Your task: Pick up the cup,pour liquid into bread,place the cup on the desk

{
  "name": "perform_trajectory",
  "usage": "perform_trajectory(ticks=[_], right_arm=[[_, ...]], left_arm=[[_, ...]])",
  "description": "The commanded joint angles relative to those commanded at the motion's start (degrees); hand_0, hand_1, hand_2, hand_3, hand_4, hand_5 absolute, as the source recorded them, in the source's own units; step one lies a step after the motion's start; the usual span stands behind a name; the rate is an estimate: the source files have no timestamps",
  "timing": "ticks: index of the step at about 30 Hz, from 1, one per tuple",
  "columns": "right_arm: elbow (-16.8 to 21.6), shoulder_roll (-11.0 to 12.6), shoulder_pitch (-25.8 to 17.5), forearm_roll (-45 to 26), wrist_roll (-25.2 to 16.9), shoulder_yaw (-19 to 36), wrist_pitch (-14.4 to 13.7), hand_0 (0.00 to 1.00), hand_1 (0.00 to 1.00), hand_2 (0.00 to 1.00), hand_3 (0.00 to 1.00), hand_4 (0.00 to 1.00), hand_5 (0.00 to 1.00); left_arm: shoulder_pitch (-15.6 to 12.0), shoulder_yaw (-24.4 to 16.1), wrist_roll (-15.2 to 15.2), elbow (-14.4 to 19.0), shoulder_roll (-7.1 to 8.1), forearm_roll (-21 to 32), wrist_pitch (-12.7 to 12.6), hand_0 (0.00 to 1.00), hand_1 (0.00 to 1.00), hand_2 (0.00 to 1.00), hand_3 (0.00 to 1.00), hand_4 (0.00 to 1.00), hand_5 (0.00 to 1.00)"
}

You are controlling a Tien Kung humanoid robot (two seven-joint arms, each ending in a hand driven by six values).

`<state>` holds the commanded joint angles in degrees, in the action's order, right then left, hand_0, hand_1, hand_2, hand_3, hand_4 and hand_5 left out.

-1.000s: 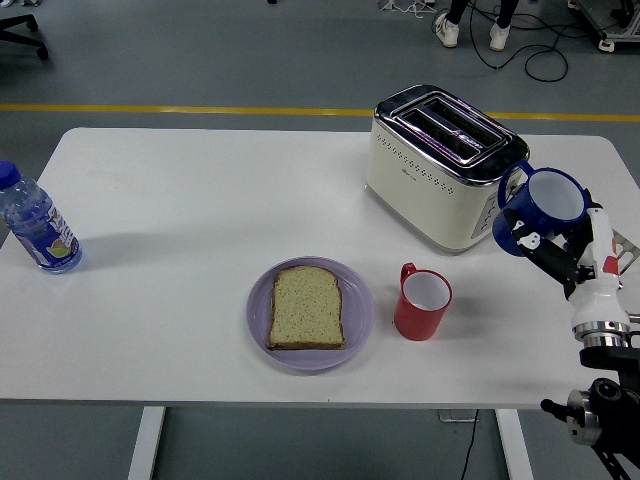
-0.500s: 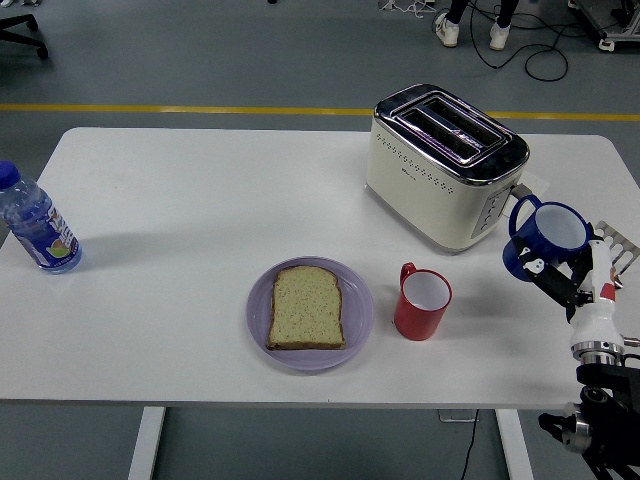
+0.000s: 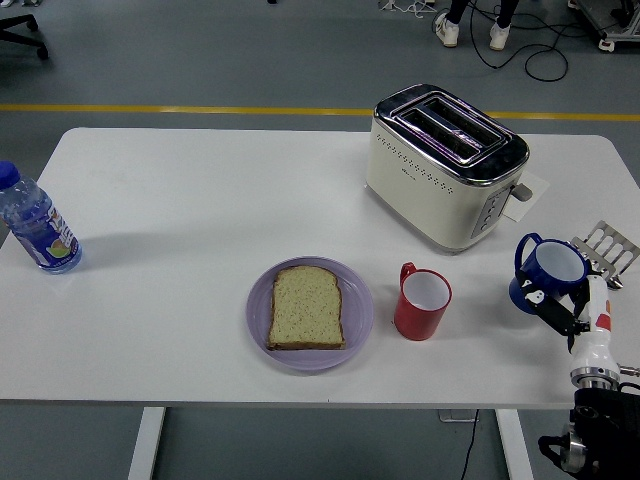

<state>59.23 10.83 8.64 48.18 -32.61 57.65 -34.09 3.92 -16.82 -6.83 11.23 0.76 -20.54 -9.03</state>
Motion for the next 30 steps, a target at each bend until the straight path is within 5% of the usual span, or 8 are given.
perform_trajectory(ticks=[26,27,30], right_arm=[[-5.74,-1.06,0.28,-1.06,-0.20,-1.98,1.11,0.535,0.489,0.599,0.644,0.654,0.002],[-5.76,-1.06,0.31,-1.35,-0.27,-2.14,1.05,0.539,0.478,0.594,0.739,0.725,0.002],[-5.84,-1.12,0.51,-1.29,-0.19,-2.39,1.03,0.539,0.478,0.594,0.739,0.725,0.002]], left_arm=[[-0.67,1.08,0.00,-0.02,-0.15,0.34,0.01,0.632,0.638,0.650,0.502,0.239,0.863],[-0.69,1.13,-0.01,-0.02,-0.16,0.33,0.01,0.632,0.638,0.649,0.503,0.239,0.862],[-0.77,1.26,-0.01,-0.03,-0.16,0.35,0.01,0.632,0.638,0.649,0.503,0.239,0.862]])
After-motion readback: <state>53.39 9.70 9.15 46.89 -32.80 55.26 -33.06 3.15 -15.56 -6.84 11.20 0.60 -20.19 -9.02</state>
